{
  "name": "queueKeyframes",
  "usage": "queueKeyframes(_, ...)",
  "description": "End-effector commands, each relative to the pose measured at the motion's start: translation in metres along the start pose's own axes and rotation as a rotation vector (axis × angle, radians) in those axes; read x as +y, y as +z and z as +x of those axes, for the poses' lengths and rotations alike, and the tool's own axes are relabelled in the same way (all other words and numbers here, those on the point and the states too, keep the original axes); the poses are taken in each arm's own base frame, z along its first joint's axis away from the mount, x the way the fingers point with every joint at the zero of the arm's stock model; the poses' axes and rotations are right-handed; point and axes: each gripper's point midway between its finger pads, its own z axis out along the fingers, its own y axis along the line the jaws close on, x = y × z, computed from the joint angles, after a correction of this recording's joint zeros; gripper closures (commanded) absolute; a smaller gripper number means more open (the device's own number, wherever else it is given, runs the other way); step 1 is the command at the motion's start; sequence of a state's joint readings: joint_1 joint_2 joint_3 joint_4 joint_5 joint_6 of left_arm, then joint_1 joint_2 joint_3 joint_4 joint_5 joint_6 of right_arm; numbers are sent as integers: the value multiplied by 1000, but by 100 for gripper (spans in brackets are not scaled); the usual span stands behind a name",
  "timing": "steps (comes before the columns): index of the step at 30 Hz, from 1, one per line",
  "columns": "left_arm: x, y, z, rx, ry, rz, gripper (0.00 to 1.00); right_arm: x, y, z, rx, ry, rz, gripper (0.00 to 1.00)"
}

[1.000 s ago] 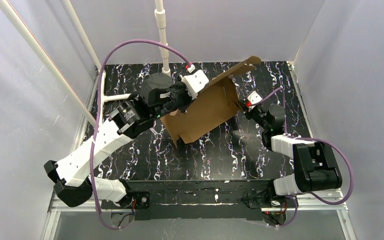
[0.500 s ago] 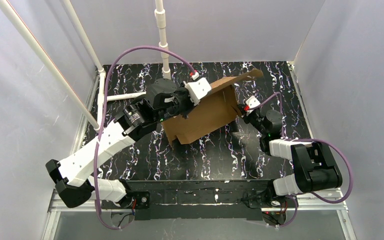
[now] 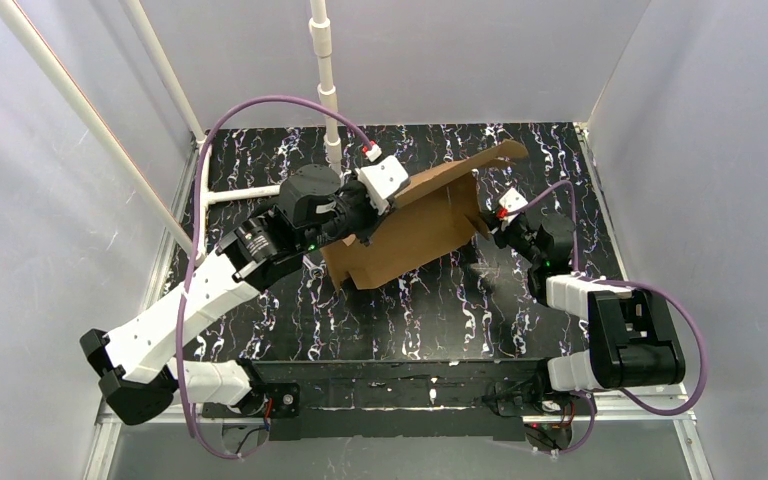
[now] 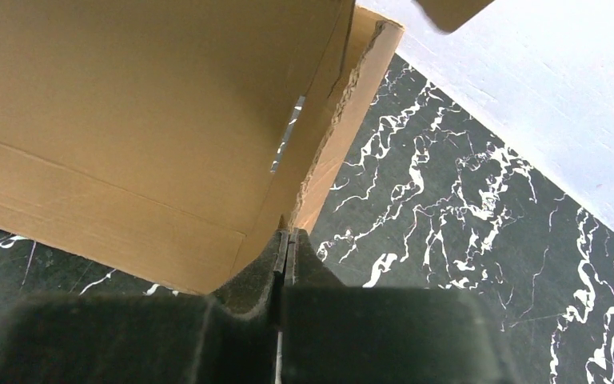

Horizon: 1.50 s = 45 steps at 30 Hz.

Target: Fold the paper box

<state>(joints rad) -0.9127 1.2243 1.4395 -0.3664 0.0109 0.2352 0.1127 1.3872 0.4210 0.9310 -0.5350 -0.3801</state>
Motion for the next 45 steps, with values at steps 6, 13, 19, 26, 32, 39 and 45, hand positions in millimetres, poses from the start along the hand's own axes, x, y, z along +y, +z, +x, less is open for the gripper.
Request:
queueKeyframes(6, -15, -20, -16, -43, -174, 57, 100, 16, -5, 9, 42, 37, -96, 97)
queueKeyframes(13, -22, -19, -10, -13, -299, 65, 100, 36, -13, 21, 90, 2, -199, 95)
queueKeyframes(19, -28, -19, -12, -28, -377, 79, 100, 36, -14, 23, 103, -3, -207, 94)
queueKeyframes(26, -38, -24, -15, -36, -445, 124, 100, 47, -18, 25, 122, 26, -267, 91)
queueKeyframes(32, -41, -24, -8, -31, -475, 124, 100, 51, -21, 20, 130, 102, -314, 91)
queueKeyframes(39, -41, -21, -3, -46, -518, 108, 100, 61, -32, 24, 169, 127, -424, 87)
queueKeyframes(45, -36, -17, -4, -43, -566, 77, 100, 57, -34, 31, 227, 194, -432, 87)
